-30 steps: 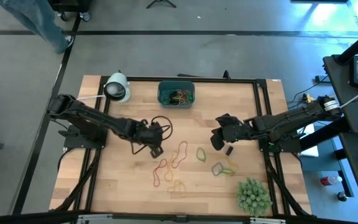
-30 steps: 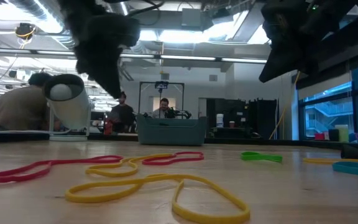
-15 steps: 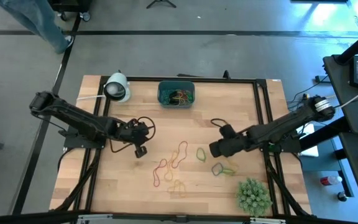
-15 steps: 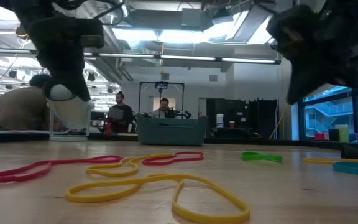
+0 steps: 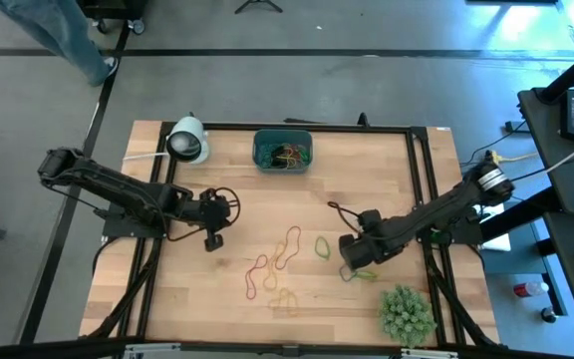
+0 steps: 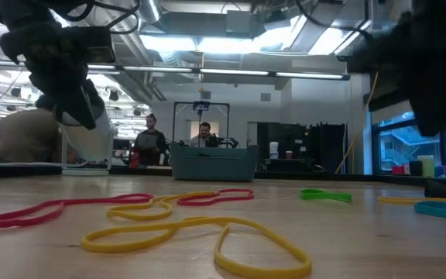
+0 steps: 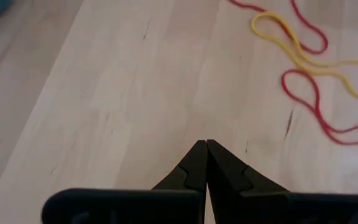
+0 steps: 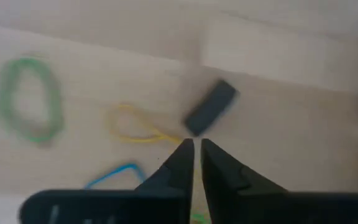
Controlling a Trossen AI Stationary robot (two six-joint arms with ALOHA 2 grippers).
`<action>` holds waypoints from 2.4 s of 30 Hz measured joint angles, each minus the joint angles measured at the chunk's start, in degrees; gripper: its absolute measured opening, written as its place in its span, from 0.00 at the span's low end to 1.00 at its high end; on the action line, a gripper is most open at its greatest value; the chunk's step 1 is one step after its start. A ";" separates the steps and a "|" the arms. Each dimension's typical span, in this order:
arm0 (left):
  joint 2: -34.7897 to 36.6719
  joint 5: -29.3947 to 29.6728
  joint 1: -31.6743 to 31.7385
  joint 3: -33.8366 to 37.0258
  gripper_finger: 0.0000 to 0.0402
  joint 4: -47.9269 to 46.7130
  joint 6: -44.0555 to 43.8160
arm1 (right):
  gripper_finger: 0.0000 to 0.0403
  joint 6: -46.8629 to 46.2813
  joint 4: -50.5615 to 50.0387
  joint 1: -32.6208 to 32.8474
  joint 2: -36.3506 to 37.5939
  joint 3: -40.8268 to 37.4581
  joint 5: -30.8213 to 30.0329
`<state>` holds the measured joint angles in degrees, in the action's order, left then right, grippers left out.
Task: Pick and place rubber bands into bin
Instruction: Put the black rubber band into the blue bin
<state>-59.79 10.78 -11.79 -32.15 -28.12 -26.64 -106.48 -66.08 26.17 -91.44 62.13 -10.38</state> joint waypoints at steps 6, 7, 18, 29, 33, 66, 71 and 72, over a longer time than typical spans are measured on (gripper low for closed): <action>0.17 -0.37 0.02 0.10 0.00 -0.30 0.88 | 0.23 -9.46 4.23 1.67 -0.59 -6.43 2.76; 0.17 -0.42 0.02 0.12 0.00 -0.19 0.88 | 0.27 -10.46 5.67 1.95 -0.53 -7.34 2.71; 0.17 0.35 0.00 0.10 0.00 0.12 -0.14 | 0.60 -11.81 9.85 2.15 -0.37 -10.85 -0.32; 0.17 2.57 0.02 0.10 0.00 0.16 -2.57 | 0.61 -10.00 14.01 0.34 -6.90 -10.85 -2.13; 0.17 2.79 0.02 0.10 0.00 0.07 -0.95 | 0.48 -10.18 15.73 0.30 -9.11 -10.58 -3.13; 0.24 6.02 3.34 0.08 0.00 1.44 8.93 | 0.00 48.51 0.99 -28.25 -7.30 32.17 -13.54; 0.24 5.72 6.86 0.08 0.00 1.45 8.01 | 0.00 65.15 14.41 -38.43 -8.22 32.56 -6.82; 0.24 5.67 7.56 0.08 0.00 1.47 7.73 | 0.00 67.25 15.76 -40.21 -8.86 32.56 -5.07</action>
<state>-59.55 16.45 -4.23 -32.08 -26.65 -18.91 -39.23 -50.32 -14.05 -100.30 94.70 -15.45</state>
